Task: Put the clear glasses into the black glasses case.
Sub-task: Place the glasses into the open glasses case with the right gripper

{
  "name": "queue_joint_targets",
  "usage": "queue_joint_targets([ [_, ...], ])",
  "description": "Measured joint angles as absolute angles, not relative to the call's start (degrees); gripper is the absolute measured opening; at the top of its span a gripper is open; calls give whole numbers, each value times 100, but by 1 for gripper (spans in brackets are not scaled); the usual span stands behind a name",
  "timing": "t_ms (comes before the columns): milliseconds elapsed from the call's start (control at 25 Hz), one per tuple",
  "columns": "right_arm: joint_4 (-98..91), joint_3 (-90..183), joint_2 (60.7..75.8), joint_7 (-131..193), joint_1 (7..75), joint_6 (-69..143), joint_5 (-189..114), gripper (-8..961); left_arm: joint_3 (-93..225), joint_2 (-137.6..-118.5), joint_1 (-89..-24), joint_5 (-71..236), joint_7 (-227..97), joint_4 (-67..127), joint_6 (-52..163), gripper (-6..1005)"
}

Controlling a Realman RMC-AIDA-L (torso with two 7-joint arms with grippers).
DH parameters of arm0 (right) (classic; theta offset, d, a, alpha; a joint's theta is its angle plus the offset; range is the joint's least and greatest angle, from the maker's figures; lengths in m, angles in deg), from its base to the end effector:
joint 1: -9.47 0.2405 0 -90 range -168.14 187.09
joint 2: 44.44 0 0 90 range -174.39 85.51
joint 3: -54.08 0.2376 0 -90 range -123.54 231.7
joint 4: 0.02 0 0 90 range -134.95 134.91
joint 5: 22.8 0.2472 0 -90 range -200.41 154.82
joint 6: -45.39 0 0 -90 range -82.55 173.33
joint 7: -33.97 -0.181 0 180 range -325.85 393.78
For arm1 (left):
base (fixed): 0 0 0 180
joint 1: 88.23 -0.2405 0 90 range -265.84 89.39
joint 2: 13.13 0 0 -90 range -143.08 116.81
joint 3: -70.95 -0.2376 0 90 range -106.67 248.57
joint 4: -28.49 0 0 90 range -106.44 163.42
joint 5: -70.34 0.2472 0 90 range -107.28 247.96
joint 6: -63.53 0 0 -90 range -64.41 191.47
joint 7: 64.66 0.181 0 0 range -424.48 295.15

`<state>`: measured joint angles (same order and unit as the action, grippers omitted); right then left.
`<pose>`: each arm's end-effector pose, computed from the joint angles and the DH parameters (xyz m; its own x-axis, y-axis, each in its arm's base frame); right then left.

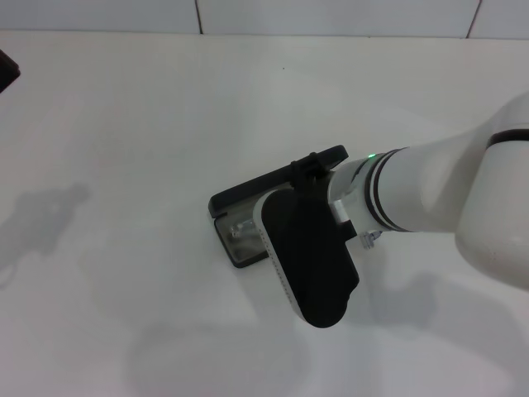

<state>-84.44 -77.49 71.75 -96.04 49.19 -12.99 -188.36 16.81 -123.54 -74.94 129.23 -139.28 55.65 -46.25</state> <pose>0.0668 0.3394 -0.1645 0.6255 0.5081 0.5921 0.7083 -0.6880 -0.1579 -0.2733 0.2882 0.0928 0.2841 0.0692 0.9563 0.5228 -0.8472 -0.0940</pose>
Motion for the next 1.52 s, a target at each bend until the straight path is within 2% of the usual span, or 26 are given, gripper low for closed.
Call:
queue_joint_targets([
  [1520, -8334, -7743, 7175, -9556, 4683, -851, -18971, 145, 1681, -12378, -7486, 12932, -13928, 5494, -4607, 78],
])
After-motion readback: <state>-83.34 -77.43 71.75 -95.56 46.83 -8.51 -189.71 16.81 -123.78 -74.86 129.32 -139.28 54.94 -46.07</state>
